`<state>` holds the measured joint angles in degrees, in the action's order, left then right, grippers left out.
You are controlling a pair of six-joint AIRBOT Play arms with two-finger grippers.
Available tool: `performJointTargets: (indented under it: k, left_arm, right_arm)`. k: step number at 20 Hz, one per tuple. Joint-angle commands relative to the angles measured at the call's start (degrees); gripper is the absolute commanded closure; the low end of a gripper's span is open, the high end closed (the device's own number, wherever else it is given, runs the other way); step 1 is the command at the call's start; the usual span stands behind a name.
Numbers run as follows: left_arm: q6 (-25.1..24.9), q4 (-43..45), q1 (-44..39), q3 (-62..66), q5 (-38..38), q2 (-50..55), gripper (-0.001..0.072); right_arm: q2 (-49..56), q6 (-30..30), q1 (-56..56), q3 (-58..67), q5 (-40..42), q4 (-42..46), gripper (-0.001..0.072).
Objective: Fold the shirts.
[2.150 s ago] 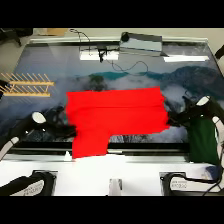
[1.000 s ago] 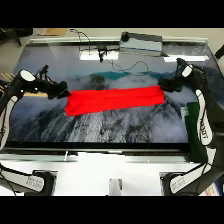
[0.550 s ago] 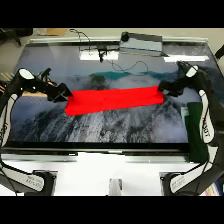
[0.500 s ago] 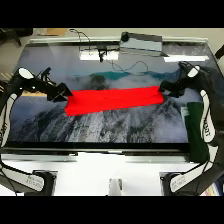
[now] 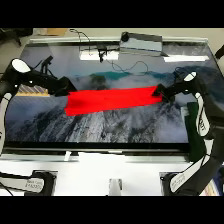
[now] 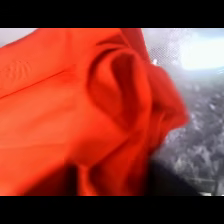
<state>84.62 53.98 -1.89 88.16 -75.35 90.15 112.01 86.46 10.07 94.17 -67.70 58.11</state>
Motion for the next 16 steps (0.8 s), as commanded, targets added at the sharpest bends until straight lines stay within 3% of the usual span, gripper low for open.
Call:
performJointTargets:
  k: [1,2,3,4,5,9,16]
  left_arm:
    - [-0.11,-0.04,-5.44,-0.09,1.57,-0.42,0.0197]
    - [-0.11,-0.04,-7.65,-0.44,3.34,-0.04,0.0274]
    - [-0.04,-0.04,-9.97,-0.92,5.73,0.37,0.0418]
    - [0.11,-0.07,-12.76,-1.81,9.46,0.81,0.0636]
    - [0.13,-0.09,-15.56,-2.67,13.57,1.31,0.0673]
    - [5.77,-3.41,-24.44,-3.17,24.98,5.09,0.0673]
    - [5.66,-24.52,-29.99,-3.13,38.82,14.08,0.0674]
  right_arm:
    - [0.22,0.61,-1.03,0.07,2.19,-2.45,0.0685]
    - [-0.37,-1.51,-1.03,0.07,1.97,-3.58,0.0686]
    - [-1.53,-3.39,-1.03,0.07,1.44,-4.11,0.0689]
    - [-3.13,-4.35,-1.03,0.07,1.07,-4.0,0.0689]
    - [-5.25,-5.18,-1.03,0.07,0.48,-4.0,0.0689]
    - [-14.67,-6.19,-1.05,0.04,-5.66,-4.07,0.0689]
    - [-27.04,-4.31,-1.05,0.04,-14.36,-4.15,0.0688]
